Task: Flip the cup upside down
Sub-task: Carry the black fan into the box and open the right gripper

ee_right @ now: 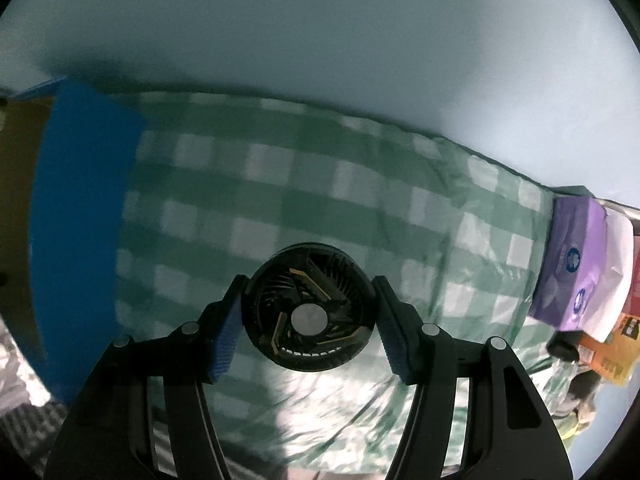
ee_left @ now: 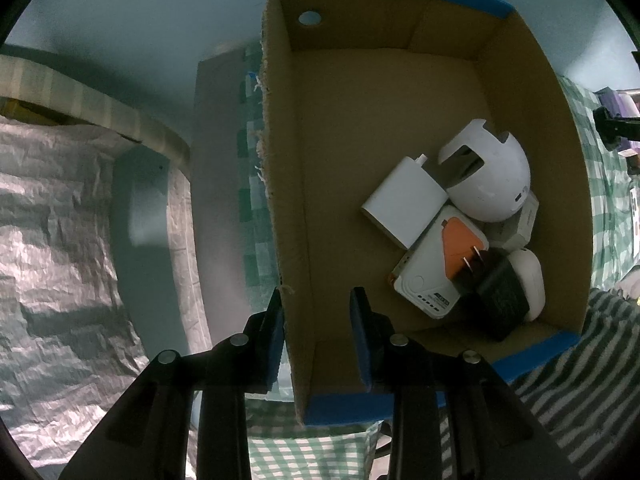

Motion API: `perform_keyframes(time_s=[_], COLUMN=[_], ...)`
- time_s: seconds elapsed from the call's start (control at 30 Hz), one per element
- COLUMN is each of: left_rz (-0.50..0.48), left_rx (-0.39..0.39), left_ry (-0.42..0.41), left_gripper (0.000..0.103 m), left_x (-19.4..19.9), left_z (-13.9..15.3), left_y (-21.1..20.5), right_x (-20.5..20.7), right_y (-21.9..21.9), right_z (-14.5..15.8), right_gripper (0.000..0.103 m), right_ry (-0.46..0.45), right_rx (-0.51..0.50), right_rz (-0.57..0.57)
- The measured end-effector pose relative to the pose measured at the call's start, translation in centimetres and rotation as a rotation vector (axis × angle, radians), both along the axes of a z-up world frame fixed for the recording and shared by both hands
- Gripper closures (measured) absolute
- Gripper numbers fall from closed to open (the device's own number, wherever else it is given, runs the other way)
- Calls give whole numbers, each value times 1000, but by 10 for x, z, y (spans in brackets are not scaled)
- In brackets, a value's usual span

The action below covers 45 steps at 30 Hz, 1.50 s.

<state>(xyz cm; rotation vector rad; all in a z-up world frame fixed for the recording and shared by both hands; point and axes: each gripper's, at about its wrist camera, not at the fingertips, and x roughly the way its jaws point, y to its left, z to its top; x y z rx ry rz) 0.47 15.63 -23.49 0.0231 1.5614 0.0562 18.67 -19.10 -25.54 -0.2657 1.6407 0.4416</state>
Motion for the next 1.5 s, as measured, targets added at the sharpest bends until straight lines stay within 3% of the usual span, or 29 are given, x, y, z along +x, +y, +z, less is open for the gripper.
perform_keyframes(time_s=[0.4, 0.73, 1.13, 1.5], left_rz=[-5, -12, -30, -41], left_rx=[-6, -22, -23, -26], left_ry=[-5, -12, -19, -20], left_gripper=[73, 73, 72, 72], left_x=[-1, -1, -4, -4], left_z=[2, 4, 3, 4], left_y=[-1, 2, 1, 0], right_x=[-55, -86, -122, -148], right_y=[40, 101, 181, 214], right_z=[58, 85, 85, 60], right_gripper=[42, 42, 42, 41], right_ry=[-26, -45, -31, 2], right_rx=[69, 138, 173, 149], right_rz=[74, 167, 280, 322])
